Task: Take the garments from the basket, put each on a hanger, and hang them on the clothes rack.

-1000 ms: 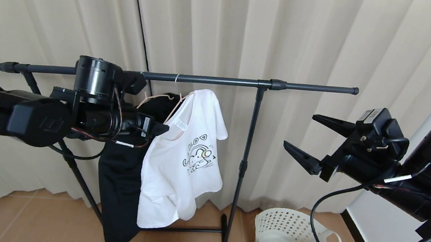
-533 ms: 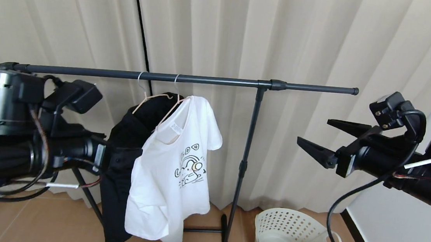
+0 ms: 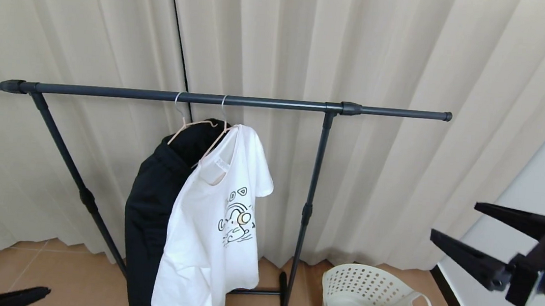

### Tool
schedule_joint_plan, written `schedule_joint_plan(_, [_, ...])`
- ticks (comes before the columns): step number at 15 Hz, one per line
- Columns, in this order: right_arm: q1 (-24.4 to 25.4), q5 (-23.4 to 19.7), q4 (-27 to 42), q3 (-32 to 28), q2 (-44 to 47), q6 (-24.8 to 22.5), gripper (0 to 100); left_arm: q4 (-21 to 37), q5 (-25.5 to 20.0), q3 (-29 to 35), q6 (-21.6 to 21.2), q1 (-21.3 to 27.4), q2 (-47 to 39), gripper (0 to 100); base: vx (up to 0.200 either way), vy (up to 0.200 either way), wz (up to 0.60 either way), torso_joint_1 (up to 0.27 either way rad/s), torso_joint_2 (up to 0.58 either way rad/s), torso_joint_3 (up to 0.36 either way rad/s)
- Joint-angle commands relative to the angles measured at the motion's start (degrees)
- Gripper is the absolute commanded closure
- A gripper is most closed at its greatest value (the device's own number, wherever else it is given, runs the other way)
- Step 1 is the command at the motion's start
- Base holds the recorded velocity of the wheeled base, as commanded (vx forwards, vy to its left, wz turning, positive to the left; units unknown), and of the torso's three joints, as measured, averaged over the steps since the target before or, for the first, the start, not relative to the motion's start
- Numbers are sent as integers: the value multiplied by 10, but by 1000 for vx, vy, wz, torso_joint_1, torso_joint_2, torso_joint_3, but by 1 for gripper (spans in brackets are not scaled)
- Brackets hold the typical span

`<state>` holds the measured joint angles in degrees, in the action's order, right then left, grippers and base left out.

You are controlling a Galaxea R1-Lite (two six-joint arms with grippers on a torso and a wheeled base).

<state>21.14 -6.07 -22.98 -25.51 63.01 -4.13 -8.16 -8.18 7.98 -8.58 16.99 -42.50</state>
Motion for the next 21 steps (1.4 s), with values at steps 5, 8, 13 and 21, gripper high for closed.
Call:
schedule_joint_plan(5, [8,52,0,235,-256,0,0,62,22,-80,4,-29,194,0,0,0,0,0,0,0])
schedule_joint_plan(8, [7,82,59,255,-328,0,0,61,26,-80,3,-118,233,0,0,0,0,0,0,0])
schedule_joint_plan(13, [7,138,182,255,-452,0,0,62,24,-80,3,-156,356,0,0,0,0,0,0,0])
schedule_joint_plan(21, [-139,159,196,255,-553,-25,0,60,23,-80,10,-168,423,0,0,0,0,0,0,0])
